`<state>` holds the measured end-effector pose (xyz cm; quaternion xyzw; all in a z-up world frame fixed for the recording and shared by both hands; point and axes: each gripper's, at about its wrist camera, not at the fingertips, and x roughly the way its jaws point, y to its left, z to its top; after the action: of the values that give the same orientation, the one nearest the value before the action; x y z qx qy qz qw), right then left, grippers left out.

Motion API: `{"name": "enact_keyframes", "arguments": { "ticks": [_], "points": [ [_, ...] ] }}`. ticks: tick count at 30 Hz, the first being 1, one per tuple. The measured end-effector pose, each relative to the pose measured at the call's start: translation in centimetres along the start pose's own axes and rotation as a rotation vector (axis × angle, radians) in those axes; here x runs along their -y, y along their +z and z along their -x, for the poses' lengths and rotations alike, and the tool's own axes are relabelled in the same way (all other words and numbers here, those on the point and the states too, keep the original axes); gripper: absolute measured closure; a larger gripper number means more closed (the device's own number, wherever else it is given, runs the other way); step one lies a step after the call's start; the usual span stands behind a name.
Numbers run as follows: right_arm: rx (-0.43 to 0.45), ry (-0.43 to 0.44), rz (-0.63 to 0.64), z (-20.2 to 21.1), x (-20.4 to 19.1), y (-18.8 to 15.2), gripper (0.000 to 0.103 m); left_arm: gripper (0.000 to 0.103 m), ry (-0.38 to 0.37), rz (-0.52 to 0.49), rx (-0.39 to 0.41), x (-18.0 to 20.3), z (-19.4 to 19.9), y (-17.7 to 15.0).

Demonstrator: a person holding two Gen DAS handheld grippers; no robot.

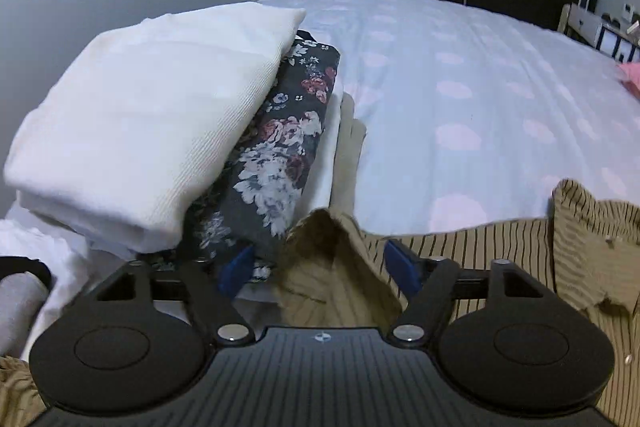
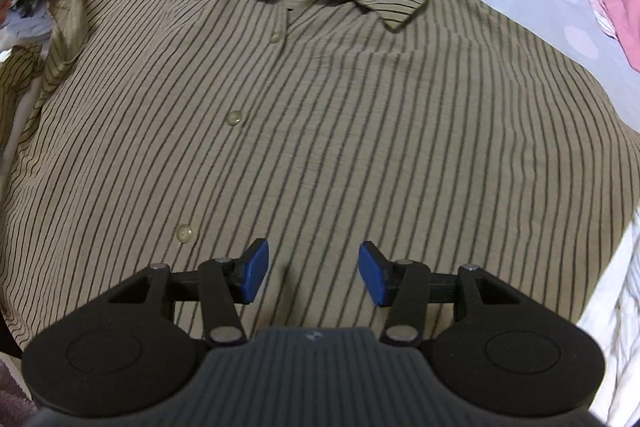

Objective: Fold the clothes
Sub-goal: 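Grasp the shirt sleeve cuff with the left gripper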

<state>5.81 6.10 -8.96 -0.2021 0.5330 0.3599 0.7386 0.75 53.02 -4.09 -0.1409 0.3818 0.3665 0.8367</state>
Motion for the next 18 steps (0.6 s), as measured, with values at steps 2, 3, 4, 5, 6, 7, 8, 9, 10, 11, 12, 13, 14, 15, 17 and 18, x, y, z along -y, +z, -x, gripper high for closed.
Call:
{"name": "enact_keyframes", "arguments": {
  "ticks": [2,3,4,5,6,7,8,9,10,11,12,13,14,15,17,18],
  "points": [
    [-0.007,0.005,0.003,-0.3,-0.1,0.1,0.049,0.030,0.008,0.029,0.010,-0.2,-0.2,0.1],
    [-0.011,0.007,0.002,-0.4,0.0,0.0,0.049,0.030,0.007,0.040,0.020,-0.4,-0.2,0.2],
    [-0.015,0.007,-0.001,-0.4,0.1,0.0,0.049,0.030,0.006,0.043,0.033,-0.5,-0.1,0.3],
    [-0.017,0.005,-0.003,-0.4,0.2,-0.1,0.049,0.032,0.005,0.045,0.047,-0.7,-0.1,0.5],
    [-0.019,0.003,-0.006,-0.5,0.4,-0.1,0.049,0.035,0.011,0.036,0.063,-0.8,0.0,0.6],
    [-0.021,0.003,-0.008,-0.5,0.5,-0.1,0.049,0.045,0.026,0.021,0.071,-0.7,0.0,0.7],
    [-0.023,0.003,-0.010,-0.5,0.5,-0.1,0.049,0.052,0.042,0.012,0.072,-0.7,-0.1,0.7],
    [-0.024,0.003,-0.010,-0.6,0.6,-0.1,0.049,0.053,0.045,0.014,0.079,-0.7,0.0,0.8],
    [-0.025,0.003,-0.009,-0.6,0.5,-0.1,0.049,0.053,0.046,0.016,0.085,-0.7,0.1,0.9],
    [-0.025,0.004,-0.007,-0.5,0.5,0.0,0.049,0.056,0.041,0.014,0.091,-0.7,0.3,1.0],
    [-0.024,0.006,-0.004,-0.5,0.5,0.0,0.049,0.058,0.035,0.010,0.098,-0.6,0.5,1.1],
    [-0.022,0.008,-0.001,-0.4,0.4,0.0,0.049,0.060,0.027,-0.003,0.112,-0.4,0.9,1.3],
    [-0.021,0.011,0.002,-0.3,0.3,0.0,0.049,0.060,0.013,-0.014,0.122,-0.2,1.2,1.4],
    [-0.020,0.013,0.005,-0.3,0.2,0.0,0.049,0.060,0.003,-0.027,0.126,0.0,1.4,1.5],
    [-0.020,0.015,0.010,-0.2,0.0,0.0,0.049,0.060,-0.004,-0.052,0.104,0.6,1.5,1.7],
    [-0.020,0.015,0.011,-0.2,0.0,0.0,0.049,0.060,-0.014,-0.061,0.085,0.9,1.4,1.7]
  ]
}}
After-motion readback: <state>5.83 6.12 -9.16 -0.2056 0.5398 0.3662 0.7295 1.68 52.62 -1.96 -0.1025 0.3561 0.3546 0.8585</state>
